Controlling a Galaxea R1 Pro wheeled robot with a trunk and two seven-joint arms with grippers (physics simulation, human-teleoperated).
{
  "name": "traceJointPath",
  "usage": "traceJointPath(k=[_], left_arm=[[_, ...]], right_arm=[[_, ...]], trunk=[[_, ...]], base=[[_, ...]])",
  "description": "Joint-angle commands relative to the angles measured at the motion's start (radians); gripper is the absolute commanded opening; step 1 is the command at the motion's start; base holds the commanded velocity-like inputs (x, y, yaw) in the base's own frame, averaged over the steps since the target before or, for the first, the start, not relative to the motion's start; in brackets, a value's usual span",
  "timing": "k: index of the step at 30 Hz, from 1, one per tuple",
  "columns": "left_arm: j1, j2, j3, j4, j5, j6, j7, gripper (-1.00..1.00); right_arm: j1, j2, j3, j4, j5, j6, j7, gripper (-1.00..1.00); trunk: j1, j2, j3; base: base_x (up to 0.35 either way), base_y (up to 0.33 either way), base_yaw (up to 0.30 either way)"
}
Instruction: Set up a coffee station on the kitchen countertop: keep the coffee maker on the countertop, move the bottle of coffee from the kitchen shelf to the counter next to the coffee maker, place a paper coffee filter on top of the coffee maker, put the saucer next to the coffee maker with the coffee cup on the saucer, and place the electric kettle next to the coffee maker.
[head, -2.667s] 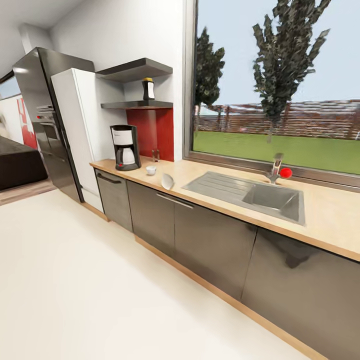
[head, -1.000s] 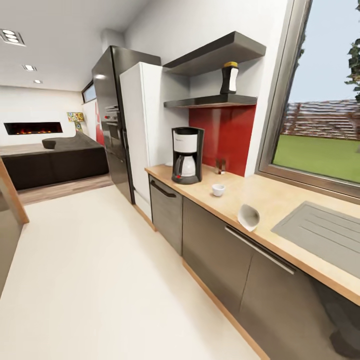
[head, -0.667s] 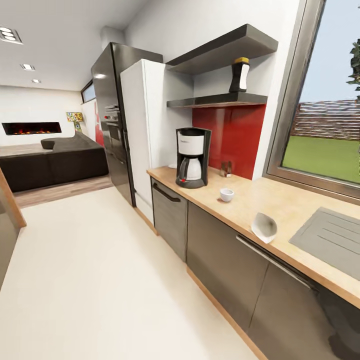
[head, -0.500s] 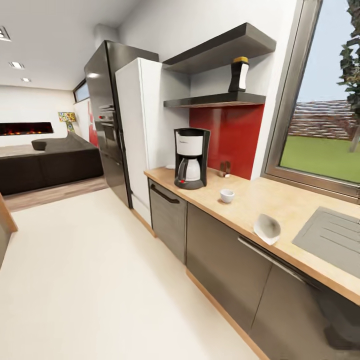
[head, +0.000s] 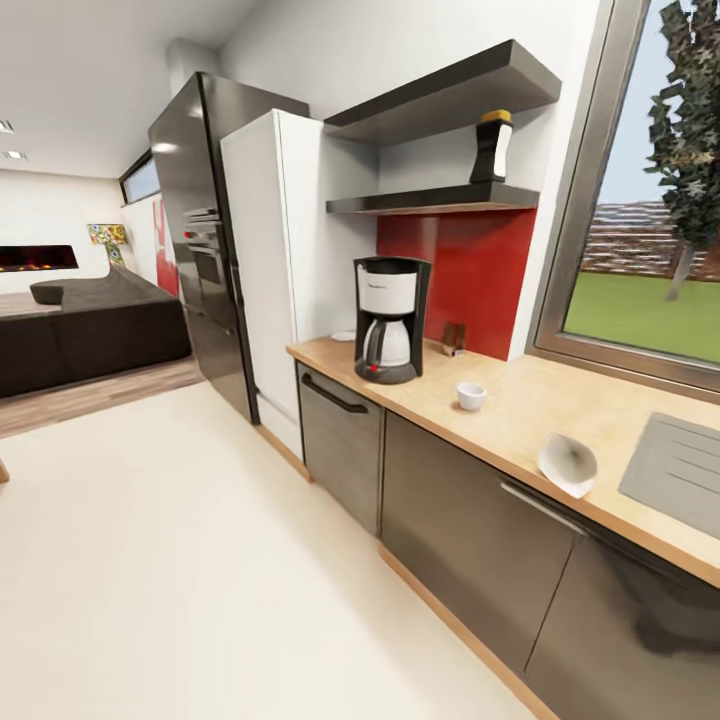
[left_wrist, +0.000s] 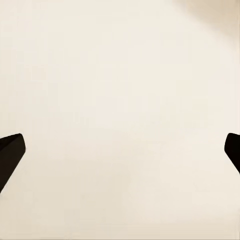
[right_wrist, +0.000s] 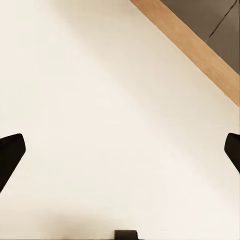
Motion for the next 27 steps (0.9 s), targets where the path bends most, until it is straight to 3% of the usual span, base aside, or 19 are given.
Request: traceJointPath(k=[1,14,27], left_arm=[[-0.001,-0.001,0.0,-0.002,-0.008,-0.004,0.001,1.0],[-0.003,0.005,0.002,-0.019,-0.001,-0.015,0.0,1.0],[-0.004,0.009,0.015,-0.049,0.005,-0.016,0.003,1.0]], right_arm=[[0.0,0.0,0.0,-0.005,0.001,-0.003,0.001,1.0],[0.0,-0.002,0.002,-0.003,0.003,-0.003,-0.003,1.0],[0.0,-0.004,-0.004,-0.001,-0.003,-0.003,-0.003,1.0]], trunk=[[0.0,-0.001,-0.001],[0.0,-0.001,-0.001],[0.0,-0.001,-0.001]], base=[[0.268,0.241,-0.001],[0.22,0.265,0.0],[0.311,0.124,-0.058]])
